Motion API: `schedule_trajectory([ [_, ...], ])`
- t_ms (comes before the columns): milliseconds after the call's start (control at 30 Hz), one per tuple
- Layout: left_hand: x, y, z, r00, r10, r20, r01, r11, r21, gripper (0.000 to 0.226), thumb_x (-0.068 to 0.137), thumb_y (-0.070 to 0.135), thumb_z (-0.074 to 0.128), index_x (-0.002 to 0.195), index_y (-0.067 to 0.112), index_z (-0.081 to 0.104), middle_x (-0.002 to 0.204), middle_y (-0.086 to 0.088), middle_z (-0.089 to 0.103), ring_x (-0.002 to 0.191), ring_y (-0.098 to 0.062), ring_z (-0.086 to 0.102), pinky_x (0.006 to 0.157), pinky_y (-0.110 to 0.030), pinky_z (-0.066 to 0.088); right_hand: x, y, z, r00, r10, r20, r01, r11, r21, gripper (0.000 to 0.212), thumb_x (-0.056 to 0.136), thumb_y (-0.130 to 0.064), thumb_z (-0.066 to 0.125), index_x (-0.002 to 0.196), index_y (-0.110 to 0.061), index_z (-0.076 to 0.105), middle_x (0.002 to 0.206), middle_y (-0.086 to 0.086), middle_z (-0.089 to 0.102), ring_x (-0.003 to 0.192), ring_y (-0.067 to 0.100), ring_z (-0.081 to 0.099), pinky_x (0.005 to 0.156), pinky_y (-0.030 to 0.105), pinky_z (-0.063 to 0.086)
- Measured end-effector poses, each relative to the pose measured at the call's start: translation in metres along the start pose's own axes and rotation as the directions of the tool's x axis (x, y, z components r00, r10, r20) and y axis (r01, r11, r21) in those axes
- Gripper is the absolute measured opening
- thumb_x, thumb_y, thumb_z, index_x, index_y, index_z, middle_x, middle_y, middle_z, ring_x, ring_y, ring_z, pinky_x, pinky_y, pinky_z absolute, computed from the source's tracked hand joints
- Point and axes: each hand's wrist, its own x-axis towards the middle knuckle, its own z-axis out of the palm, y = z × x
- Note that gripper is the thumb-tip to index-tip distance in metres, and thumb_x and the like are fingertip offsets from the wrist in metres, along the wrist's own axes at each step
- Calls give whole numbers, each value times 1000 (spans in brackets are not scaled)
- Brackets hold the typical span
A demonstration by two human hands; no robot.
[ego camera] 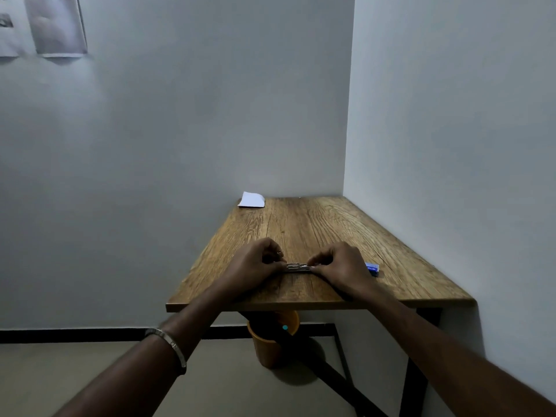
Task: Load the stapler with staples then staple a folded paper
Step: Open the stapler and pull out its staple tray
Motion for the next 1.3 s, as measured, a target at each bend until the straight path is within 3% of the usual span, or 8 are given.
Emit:
schedule_trajectory([
  [233, 0, -4, 2, 1000, 6, -15, -6, 1000, -3, 25, 80, 22, 78, 98, 27, 62, 95, 8, 73, 91, -3, 69, 82, -26, 58, 2, -1, -3, 994, 33, 105, -39, 998, 53, 15, 85, -20, 75, 99, -27, 79, 110, -4, 74, 96, 6, 62, 69, 14, 44],
  [500, -1, -1, 2, 1000, -1, -3, 1, 1000, -9, 29, 79, 23, 80, 99, 29, 60, 88, 17, 69, 89, 4, 66, 75, -15, 53, 5, -16, 8, 983, 25, 180, -41, 996, 84, 16, 86, -25, 75, 101, -27, 79, 114, -3, 74, 110, 11, 63, 92, 30, 52],
  [633, -2, -1, 2, 1000, 6, 12, -6, 1000, 10, 32, 77, 25, 81, 101, 29, 60, 90, 15, 69, 86, 6, 64, 71, -12, 50, 2, -17, 11, 990, 48, 130, -65, 989, 132, 12, 83, -27, 77, 96, -28, 80, 106, -6, 76, 102, 7, 64, 88, 29, 53],
  [867, -3, -1, 3, 999, 40, 3, -40, 998, 47, 31, 78, 24, 81, 96, 35, 58, 94, 10, 73, 91, 2, 68, 77, -18, 55, -5, -17, 9, 961, 211, -178, -127, 912, 391, 14, 89, -9, 69, 95, -18, 78, 93, -4, 75, 85, 2, 66, 68, 15, 46],
  [967, -3, 2, 3, 996, 88, -7, -87, 990, 111, 32, 78, 24, 80, 95, 38, 56, 88, 16, 69, 90, 2, 68, 75, -17, 56, -8, -22, 12, 924, 366, -107, -237, 771, 592, 16, 93, -6, 62, 89, -17, 73, 85, 1, 69, 80, 13, 63, 68, 24, 51],
  [1067, -5, 7, 3, 980, 182, -74, -161, 959, 233, 31, 79, 27, 79, 98, 35, 58, 93, 13, 73, 92, -2, 70, 68, -10, 50, -9, -33, 15, 826, 560, 62, -363, 444, 819, 18, 95, -6, 54, 81, -11, 63, 73, 4, 59, 66, 12, 55, 64, 25, 47],
  [1200, -8, 18, 3, 902, 368, -226, -238, 860, 452, 30, 82, 36, 76, 104, 28, 58, 93, 7, 76, 76, -7, 71, 55, -20, 52, -10, -47, 14, 661, 733, 161, -319, 80, 945, 24, 96, -7, 45, 74, -7, 53, 66, 5, 51, 56, 13, 50, 54, 23, 42],
  [1300, -7, 34, -8, 796, 528, -295, -262, 740, 619, 27, 82, 34, 76, 99, 26, 57, 75, 7, 73, 58, -7, 65, 43, -15, 36, -14, -61, 11, 657, 684, 317, -261, -189, 947, 26, 103, -16, 39, 97, 3, 56, 85, 15, 58, 81, 22, 64, 79, 32, 55],
])
